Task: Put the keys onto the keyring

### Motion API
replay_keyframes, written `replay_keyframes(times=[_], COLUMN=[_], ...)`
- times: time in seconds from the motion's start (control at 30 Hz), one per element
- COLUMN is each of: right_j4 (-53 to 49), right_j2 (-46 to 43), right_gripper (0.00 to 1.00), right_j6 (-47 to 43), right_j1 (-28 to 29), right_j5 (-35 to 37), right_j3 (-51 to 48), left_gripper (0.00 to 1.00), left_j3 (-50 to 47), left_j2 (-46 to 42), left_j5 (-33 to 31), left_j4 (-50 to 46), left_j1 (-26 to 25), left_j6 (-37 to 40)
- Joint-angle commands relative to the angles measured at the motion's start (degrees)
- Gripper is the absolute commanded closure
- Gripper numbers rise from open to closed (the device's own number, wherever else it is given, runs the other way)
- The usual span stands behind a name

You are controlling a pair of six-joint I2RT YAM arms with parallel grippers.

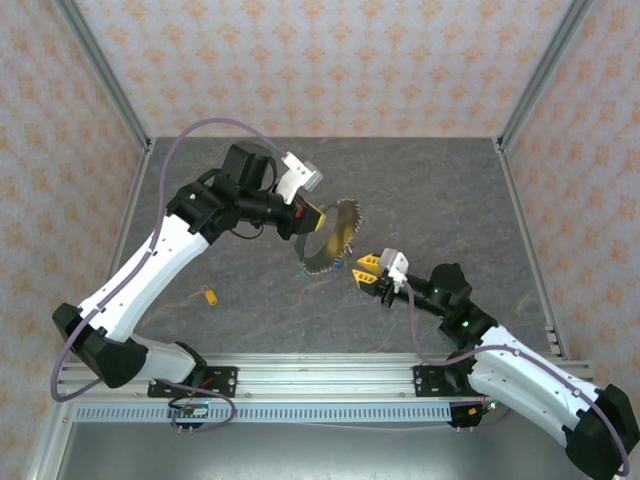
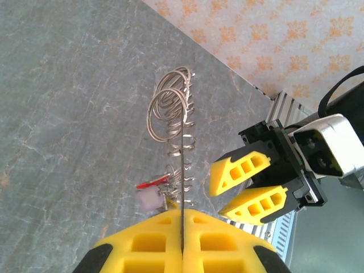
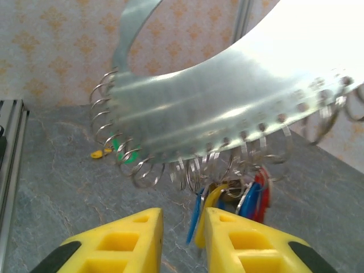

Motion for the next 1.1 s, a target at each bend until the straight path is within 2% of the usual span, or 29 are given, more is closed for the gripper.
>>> replay_keyframes(times=[0.0,0.23,0.57,0.83,1.07], right_j4=[2.08,1.96,10.82,19.99,25.19], right_j2=[0.8,2.86,11.05,21.35,28.98], right_gripper=[0.75,0.76,0.77,0.77,0.76], right_j6=[-4.77,-6.64,-6.88,-7.95,-6.43], right_j1=[0.51,1.88,7.14,12.43,14.88], right_j5=[-2.89,-3.63,-1.47,5.52,9.41], right_j3=[2.4,2.22,3.38,6.19,7.63], left_gripper=[1.0,1.0,1.0,1.0,1.0], left_j3=[6.12,16.64,29.92,38.74,43.03], left_j2=[2.05,7.29,13.86,19.26,21.23], left_j5=[-2.09,-6.8,-10.79,-17.39,-18.95], left_j4=[-7.75,-17.86,-29.23,-36.63,-38.67], left_j1=[0.48,0.43,-0.24,-3.55,-4.44], left_j6=[4.6,9.23,12.06,13.35,13.22])
